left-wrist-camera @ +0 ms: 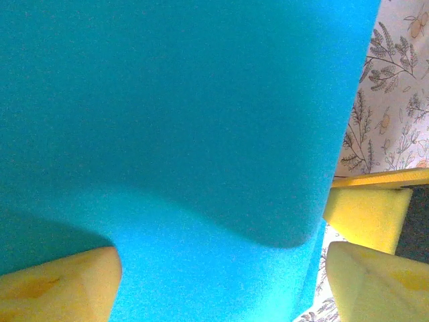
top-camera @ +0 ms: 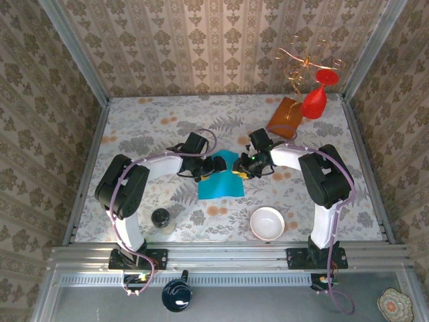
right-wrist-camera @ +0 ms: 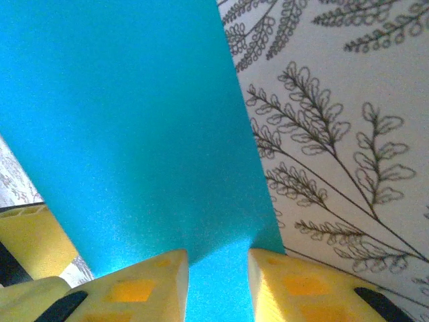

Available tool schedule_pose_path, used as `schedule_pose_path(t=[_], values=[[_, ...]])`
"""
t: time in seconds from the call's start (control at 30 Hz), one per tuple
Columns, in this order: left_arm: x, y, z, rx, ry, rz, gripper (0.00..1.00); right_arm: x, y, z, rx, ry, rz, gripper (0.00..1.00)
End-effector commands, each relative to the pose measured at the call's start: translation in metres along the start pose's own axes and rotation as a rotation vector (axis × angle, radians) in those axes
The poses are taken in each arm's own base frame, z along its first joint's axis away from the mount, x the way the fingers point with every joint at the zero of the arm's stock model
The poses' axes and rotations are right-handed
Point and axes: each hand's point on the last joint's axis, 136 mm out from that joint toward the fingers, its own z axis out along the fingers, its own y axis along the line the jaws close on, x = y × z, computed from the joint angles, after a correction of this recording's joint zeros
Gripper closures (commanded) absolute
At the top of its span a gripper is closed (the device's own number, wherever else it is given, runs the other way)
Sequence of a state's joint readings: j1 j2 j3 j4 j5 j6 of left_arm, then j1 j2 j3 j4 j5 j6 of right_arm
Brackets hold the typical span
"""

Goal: Fold a paper plane with a square sheet of paper (pick it up from the middle)
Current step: First fold in half a square sheet of paper at the center of the table.

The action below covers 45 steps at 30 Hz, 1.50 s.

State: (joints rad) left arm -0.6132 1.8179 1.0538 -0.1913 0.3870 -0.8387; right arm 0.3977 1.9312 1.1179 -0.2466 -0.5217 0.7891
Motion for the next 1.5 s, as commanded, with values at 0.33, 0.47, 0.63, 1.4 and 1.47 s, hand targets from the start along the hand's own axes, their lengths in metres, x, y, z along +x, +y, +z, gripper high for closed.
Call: schedule_pose_path(t=[0.33,0.47,0.63,1.4,1.47], values=[[0.002,0.014,0.004,-0.042,0.005,-0.033,0.29,0.012,0.025,0.024,-0.089,0.073,0.005,0.70],[0.000,0.013,0.002,-0.037,0.001,-0.026,0.44,0.012,0.027,0.018,-0.099,0.069,-0.008,0.71],[-0.011,0.003,-0.011,0.007,-0.032,0.018,0.64,-0.005,0.033,-0.015,-0.175,-0.033,-0.042,0.68],[-0.042,-0.091,-0.124,0.558,-0.099,0.134,0.76,-0.008,0.131,-0.110,-0.640,-0.101,-0.362,0.33],[-0.041,-0.087,-0.121,0.540,-0.090,0.130,0.76,-0.006,0.133,-0.109,-0.643,-0.098,-0.369,0.38]])
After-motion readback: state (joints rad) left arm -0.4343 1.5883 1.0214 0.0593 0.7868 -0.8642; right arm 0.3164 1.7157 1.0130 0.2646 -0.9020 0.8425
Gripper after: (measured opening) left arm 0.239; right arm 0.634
